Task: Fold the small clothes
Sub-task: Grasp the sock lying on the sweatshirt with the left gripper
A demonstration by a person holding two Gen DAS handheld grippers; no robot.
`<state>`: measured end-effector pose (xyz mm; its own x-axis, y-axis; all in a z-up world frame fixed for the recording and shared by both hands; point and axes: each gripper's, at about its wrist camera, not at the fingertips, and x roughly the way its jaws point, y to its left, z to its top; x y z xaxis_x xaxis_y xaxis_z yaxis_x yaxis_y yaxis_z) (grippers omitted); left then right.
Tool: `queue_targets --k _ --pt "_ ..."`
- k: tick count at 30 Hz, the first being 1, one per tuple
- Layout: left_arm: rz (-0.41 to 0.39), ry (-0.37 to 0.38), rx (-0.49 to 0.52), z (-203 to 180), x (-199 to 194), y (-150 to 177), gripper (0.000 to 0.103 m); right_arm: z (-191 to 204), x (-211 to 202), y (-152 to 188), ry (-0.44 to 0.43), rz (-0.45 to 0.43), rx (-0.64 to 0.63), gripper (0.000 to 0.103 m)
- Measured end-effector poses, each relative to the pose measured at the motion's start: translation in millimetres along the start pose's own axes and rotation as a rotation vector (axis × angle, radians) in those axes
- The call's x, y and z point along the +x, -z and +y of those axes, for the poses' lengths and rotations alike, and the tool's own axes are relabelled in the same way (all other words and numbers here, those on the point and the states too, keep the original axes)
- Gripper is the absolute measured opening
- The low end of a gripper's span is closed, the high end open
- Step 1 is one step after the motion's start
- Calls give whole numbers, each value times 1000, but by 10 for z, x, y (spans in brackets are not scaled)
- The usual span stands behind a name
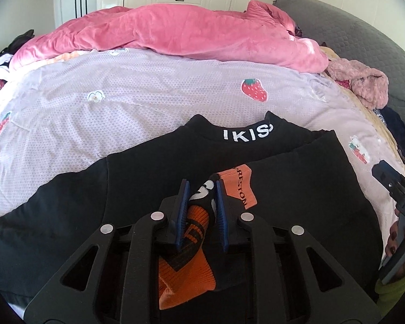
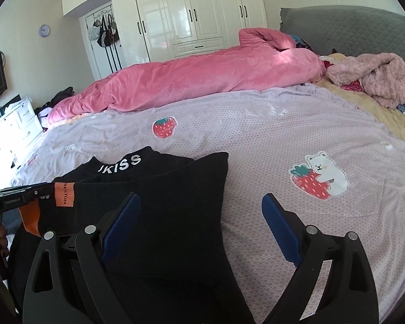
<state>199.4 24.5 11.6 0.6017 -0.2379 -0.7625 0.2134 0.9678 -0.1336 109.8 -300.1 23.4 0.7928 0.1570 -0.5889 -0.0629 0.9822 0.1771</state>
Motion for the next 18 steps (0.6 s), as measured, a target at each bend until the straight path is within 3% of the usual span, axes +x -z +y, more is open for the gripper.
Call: queue_targets --k 3,6,10,14,18 --pt "-7 4 -2 9 -4 -4 14 96 13 27 -16 6 -38 91" --pt "-12 7 8 -6 -19 -3 14 144 82 62 38 40 -55 91" --pt "-3 5 7 1 2 5 14 15 212 103 58 106 9 90" --pt "3 4 2 9 23 10 14 -67 334 105 9 162 60 67" --pt "5 1 2 -1 37 13 14 -149 501 111 -38 220 126 54"
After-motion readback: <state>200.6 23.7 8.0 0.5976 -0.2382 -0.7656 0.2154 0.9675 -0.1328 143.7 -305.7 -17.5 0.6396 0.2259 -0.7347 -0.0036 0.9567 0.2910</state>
